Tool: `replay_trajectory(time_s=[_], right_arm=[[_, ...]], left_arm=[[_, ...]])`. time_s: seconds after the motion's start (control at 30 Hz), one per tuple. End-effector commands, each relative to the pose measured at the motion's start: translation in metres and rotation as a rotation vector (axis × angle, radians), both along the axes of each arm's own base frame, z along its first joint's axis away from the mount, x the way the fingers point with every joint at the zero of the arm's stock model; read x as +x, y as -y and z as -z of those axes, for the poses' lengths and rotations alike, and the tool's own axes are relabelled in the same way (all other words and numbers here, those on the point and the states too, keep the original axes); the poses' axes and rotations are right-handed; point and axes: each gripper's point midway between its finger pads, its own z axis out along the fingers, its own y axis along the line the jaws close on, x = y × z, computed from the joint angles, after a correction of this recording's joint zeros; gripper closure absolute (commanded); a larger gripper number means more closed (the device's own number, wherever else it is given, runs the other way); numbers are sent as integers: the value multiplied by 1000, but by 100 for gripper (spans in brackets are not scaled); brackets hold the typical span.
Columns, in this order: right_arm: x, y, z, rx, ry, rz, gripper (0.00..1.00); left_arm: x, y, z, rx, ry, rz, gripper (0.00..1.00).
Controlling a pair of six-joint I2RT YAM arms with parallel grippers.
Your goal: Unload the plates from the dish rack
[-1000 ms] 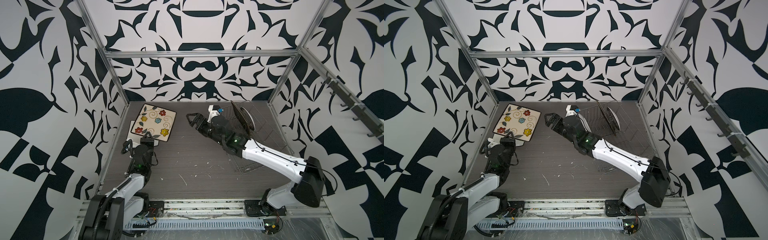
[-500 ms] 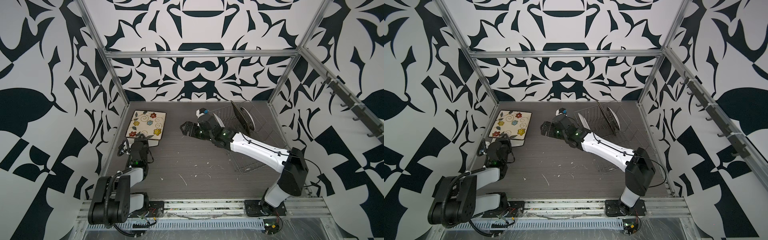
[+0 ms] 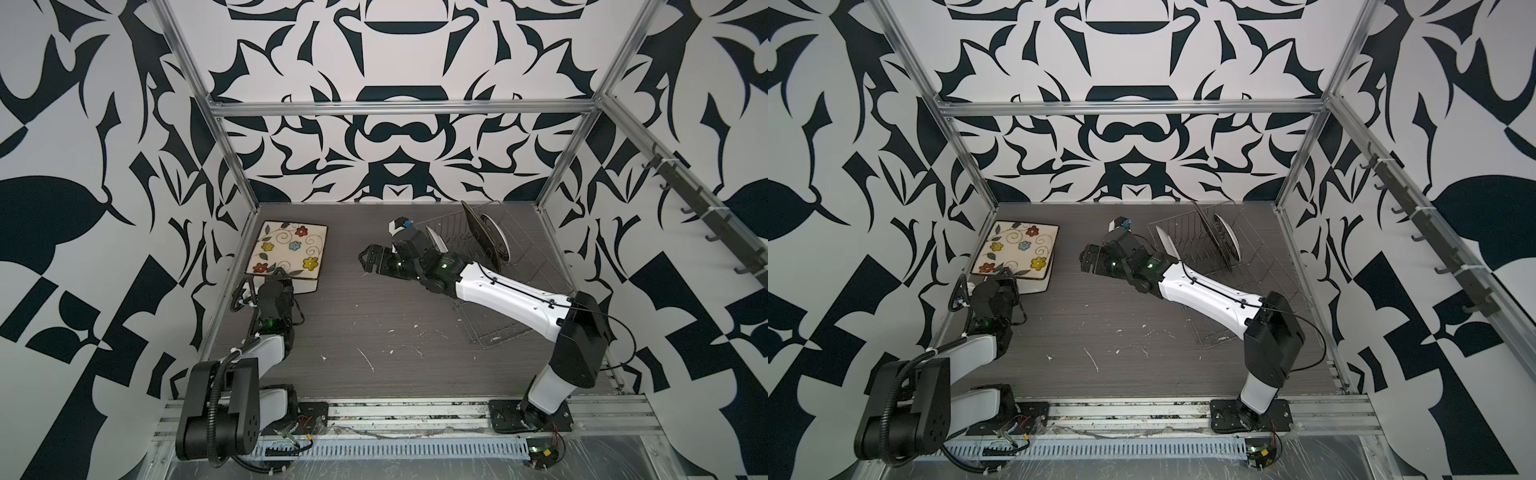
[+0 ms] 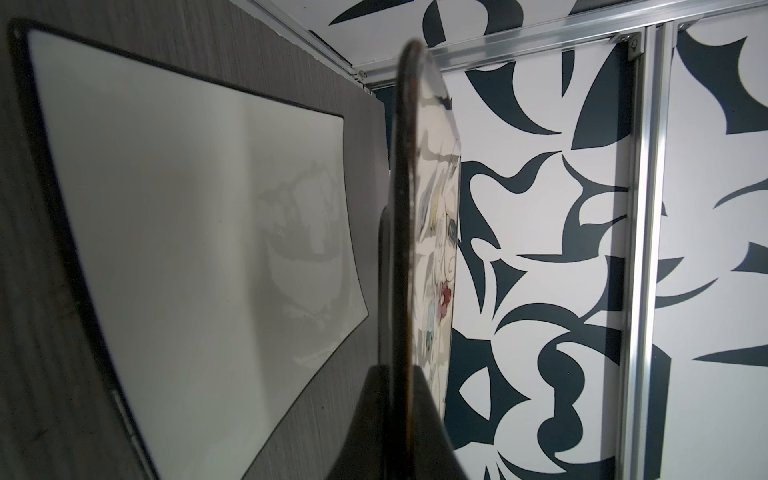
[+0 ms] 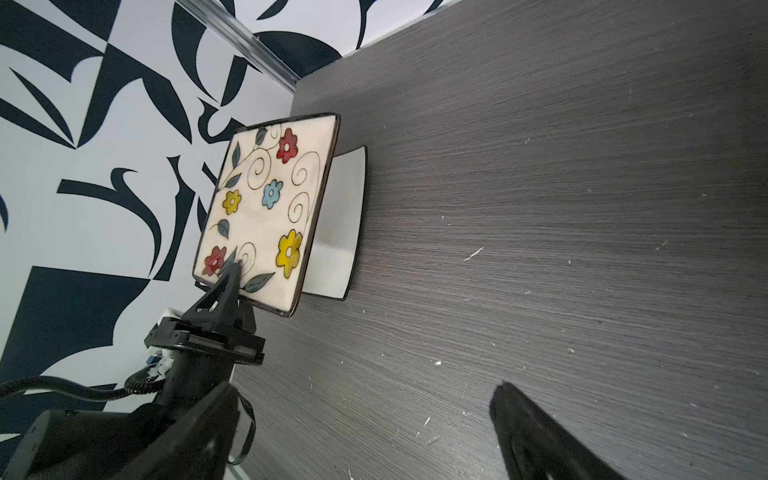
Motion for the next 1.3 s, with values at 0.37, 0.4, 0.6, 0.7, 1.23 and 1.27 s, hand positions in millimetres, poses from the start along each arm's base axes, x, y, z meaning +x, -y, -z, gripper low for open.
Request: replay_trajectory(time_s=[0.37,0.4,0.6,0.7,1.23,1.27], right_arm=[[-6,-23,-5,-27,46,-67,2],[-5,-25,-3,-28,43,-70,2],[-5,-36,1,-40,29,-98,2],[-6,-38,4,-46,26,-104,2],[-3,-53,10,-50,13,-138,2],[-4,-54,10,-48,14,-141,2]], left_arm=[[14,-15,-78,38,248,-38,100],[15,-16,-76,33,248,-42,100],[17,-20,-72,28,235,-53,100],[19,-24,-71,25,231,-54,100],[26,-34,-52,-4,202,-65,100],[26,-34,-52,-5,205,-64,100]])
